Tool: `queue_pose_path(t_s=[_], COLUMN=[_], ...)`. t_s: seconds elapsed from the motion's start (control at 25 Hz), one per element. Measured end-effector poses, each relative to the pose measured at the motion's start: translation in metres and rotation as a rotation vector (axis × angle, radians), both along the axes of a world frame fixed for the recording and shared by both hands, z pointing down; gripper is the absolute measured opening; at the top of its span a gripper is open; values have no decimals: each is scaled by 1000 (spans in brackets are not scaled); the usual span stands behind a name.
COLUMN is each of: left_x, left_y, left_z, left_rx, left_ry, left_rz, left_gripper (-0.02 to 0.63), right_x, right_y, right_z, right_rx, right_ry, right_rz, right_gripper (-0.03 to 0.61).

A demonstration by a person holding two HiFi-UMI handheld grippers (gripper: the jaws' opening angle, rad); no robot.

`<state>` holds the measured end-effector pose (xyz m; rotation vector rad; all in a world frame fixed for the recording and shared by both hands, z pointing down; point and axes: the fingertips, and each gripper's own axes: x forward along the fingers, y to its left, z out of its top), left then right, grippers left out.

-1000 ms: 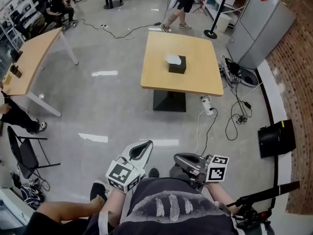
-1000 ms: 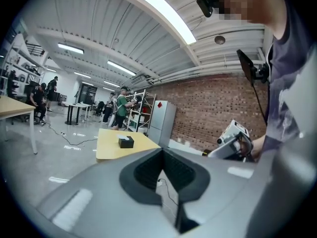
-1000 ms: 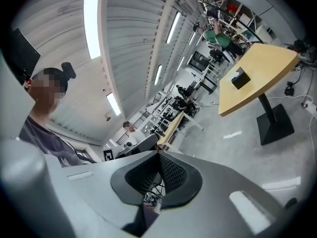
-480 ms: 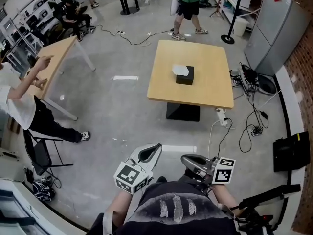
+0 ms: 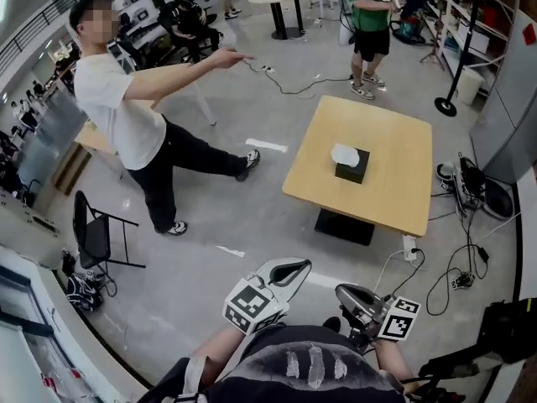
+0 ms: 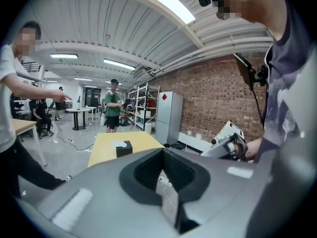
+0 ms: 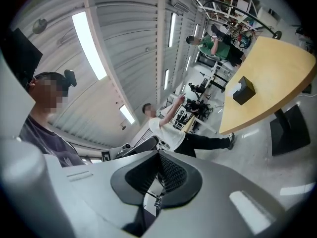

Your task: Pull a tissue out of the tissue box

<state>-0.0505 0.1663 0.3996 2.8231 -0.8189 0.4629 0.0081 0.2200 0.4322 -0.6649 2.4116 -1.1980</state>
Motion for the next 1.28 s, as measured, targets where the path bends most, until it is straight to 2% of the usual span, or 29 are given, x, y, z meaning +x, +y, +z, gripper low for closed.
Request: queue_pose_path(t_s=[0.28, 0.48, 0.6, 0.8, 0.96, 1.28], left_x=[23, 36, 37, 38, 31, 0], left_y=[-18, -22, -31, -45, -62, -125], left_z=[-1, -1, 1, 3, 8, 6], left_rx=[7, 16, 14, -1, -5, 6], left_ry=[-23, -37, -36, -8, 27, 106], left_rz=[-74, -91, -85, -56, -2, 148], left_gripper=[2, 2, 2, 2, 2, 2], right_x=[19, 26, 27, 26, 23, -20], right_y=[-23, -28, -35, -40, -54, -104], right_z=[3, 11, 9, 11, 12, 8], right_rx=[20, 10, 30, 23, 31, 42], right_ry=[-4, 7, 31, 74, 124, 263], right_rz=[-101, -161, -162, -123, -51, 101], right_gripper=[-3, -3, -3, -3, -3, -3])
